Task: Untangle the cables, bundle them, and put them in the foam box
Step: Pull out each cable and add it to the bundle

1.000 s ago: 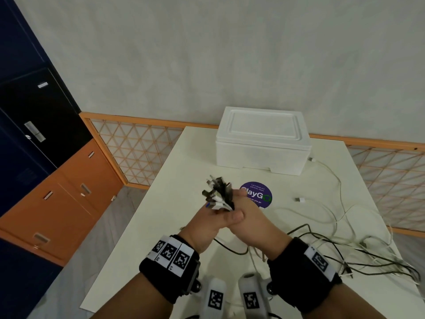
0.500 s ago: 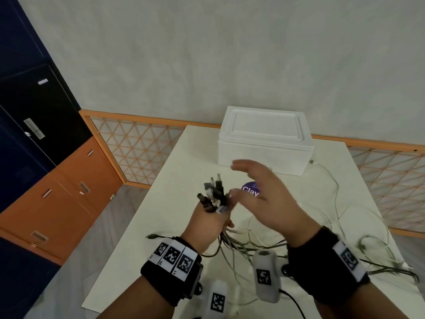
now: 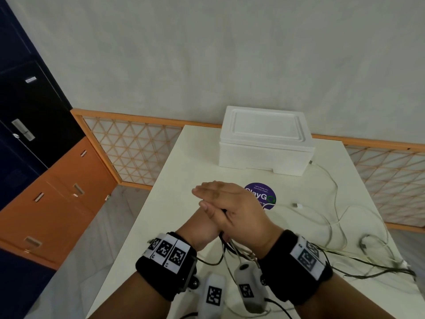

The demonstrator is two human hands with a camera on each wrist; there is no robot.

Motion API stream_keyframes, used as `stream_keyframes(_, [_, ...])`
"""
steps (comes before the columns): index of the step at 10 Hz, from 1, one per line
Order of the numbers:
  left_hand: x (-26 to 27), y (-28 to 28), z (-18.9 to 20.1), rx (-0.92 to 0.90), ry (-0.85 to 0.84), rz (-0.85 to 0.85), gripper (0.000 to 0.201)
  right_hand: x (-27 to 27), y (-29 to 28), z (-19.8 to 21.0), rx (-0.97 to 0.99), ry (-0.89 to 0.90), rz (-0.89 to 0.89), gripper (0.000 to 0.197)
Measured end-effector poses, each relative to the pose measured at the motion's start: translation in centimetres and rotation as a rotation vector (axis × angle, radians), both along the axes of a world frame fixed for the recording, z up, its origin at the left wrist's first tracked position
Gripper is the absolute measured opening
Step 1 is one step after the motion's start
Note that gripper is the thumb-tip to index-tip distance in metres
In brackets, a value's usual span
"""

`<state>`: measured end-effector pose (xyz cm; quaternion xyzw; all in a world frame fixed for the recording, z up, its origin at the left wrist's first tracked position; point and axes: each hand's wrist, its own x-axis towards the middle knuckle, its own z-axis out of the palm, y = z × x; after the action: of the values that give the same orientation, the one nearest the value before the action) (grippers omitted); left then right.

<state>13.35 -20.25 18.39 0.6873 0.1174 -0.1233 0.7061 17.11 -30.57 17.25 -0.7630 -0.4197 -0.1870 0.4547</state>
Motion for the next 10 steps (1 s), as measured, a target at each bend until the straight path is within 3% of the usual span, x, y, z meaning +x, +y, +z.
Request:
stream_keyframes(1, [1.4, -0.3, -0.7, 0.117, -0.114, -0.159, 0.004, 0.0, 0.2, 0.9, -0.073, 0.121, -0.041, 0.037])
stream_keyframes(2, [1.7, 0.2, -0.5, 0.194, -0.148, -0.252, 0.016, 0.3, 0.2, 2.0, -0.198, 0.245, -0.064, 0.044])
stream_keyframes(3, [2.0, 1.4, -1.2, 0.238, -0.097, -0.305, 0.038, 0.8, 0.5, 2.6, -0.324, 0.253, -0.053, 0.043])
stream_keyframes(4, [2.2, 1.5, 0.5, 0.211, -0.097, -0.382, 0.061, 1.3, 1.1, 2.0, -0.282, -0.024, -0.016, 0.036])
stream_keyframes(5, [2.5, 2.7, -0.3, 0.193, -0.153, -0.484, 0.063, 1.2, 1.4, 1.5, -0.195, -0.031, 0.042, 0.029])
stream_keyframes(6, [2.0, 3.3, -0.8, 0.203, -0.159, -0.496, 0.04, 0.8, 1.8, 1.7, -0.09, 0.15, 0.126, 0.028])
stream_keyframes(7, [2.1, 2.9, -1.4, 0.154, -0.285, -0.57, 0.05, 1.0, 2.2, 2.5, -0.076, 0.313, 0.08, 0.039])
stream_keyframes(8, [2.8, 2.7, -1.3, -0.034, -0.284, -0.372, 0.026, 1.5, 2.0, 2.5, 0.092, 0.546, -0.051, 0.052])
stream_keyframes(9, [4.0, 3.3, -1.0, -0.262, -0.292, -0.124, 0.02, 1.7, 2.0, 1.0, 0.094, 0.818, 0.0, 0.081])
stream_keyframes(10, [5.3, 4.7, -0.5, -0.327, -0.286, -0.049, 0.048, 1.2, 1.5, -0.6, -0.057, 0.944, 0.102, 0.059])
